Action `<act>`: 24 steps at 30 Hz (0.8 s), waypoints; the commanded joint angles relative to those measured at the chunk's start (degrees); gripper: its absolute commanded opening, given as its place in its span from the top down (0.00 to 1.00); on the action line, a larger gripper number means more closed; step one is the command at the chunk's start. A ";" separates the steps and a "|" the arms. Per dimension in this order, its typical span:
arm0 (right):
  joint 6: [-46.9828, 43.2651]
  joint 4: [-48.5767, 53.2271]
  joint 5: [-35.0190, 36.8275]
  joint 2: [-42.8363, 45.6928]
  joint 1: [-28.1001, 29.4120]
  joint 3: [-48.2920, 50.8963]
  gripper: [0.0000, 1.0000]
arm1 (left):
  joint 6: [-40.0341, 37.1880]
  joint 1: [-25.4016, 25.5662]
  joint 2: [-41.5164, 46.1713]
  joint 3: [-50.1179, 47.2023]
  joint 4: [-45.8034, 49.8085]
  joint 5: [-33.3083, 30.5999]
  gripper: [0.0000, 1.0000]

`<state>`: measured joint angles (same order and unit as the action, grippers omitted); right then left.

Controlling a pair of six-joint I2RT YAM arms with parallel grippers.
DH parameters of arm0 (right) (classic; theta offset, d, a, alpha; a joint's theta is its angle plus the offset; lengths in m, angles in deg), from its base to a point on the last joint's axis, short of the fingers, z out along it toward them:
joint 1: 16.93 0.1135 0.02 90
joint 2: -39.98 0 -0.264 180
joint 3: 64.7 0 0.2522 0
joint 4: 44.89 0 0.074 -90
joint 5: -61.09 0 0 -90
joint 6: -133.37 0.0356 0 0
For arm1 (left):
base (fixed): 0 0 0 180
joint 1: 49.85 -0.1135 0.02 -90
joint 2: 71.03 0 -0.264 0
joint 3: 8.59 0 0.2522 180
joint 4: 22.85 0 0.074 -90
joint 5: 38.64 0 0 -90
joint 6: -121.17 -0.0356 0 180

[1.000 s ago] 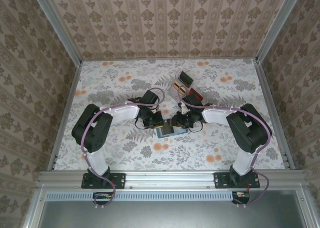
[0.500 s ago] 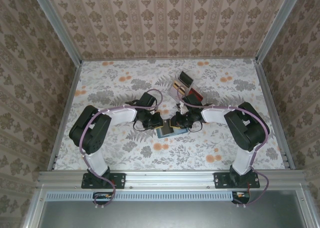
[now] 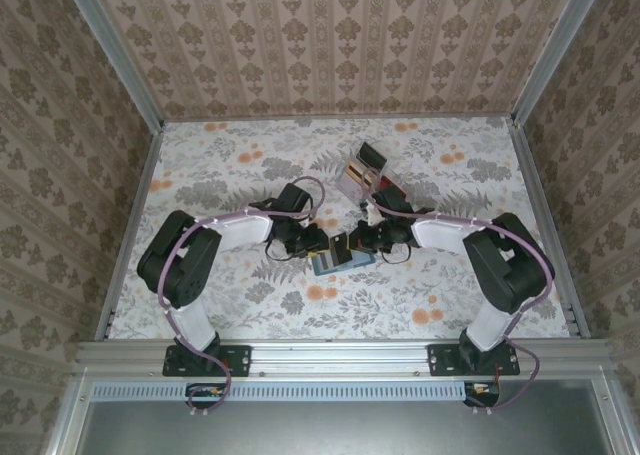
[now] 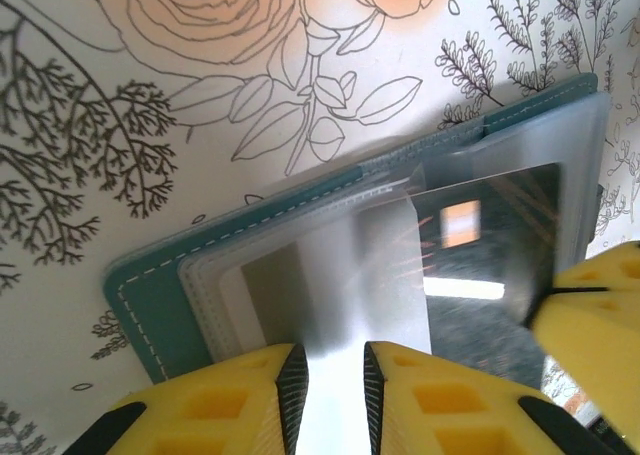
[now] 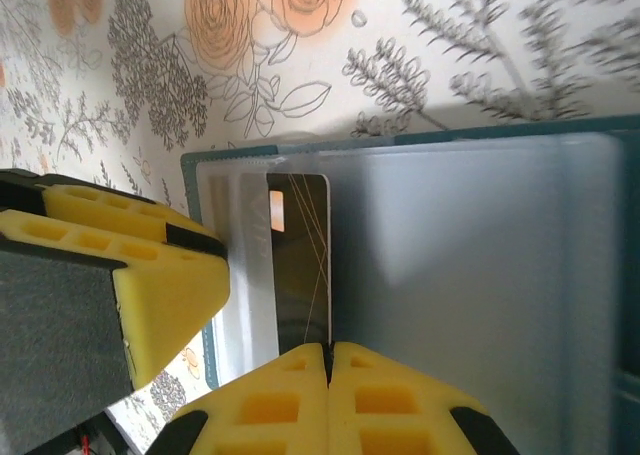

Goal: Take the credit cards out of the card holder

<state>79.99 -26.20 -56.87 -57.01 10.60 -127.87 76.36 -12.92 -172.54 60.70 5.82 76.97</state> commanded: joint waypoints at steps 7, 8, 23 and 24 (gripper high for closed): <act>-5.59 1.28 3.27 11.30 -2.31 3.36 1.00 | -3.18 -1.15 -0.03 1.77 4.13 -0.36 0.65; -5.40 0.54 2.17 12.33 -2.82 3.73 1.00 | -3.42 -1.35 0.84 2.03 3.14 0.51 0.62; 15.54 -21.98 -18.91 14.99 -9.00 4.50 1.00 | 7.79 -6.87 15.45 -3.61 -24.74 17.87 0.23; 17.40 -24.06 -19.80 14.82 -9.22 4.43 1.00 | 8.44 -6.87 15.40 -3.57 -25.87 18.55 0.22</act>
<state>89.41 -41.15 -70.18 -41.75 1.79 -123.65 80.25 -19.59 -157.79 58.27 -11.77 90.32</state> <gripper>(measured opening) 0.066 0.774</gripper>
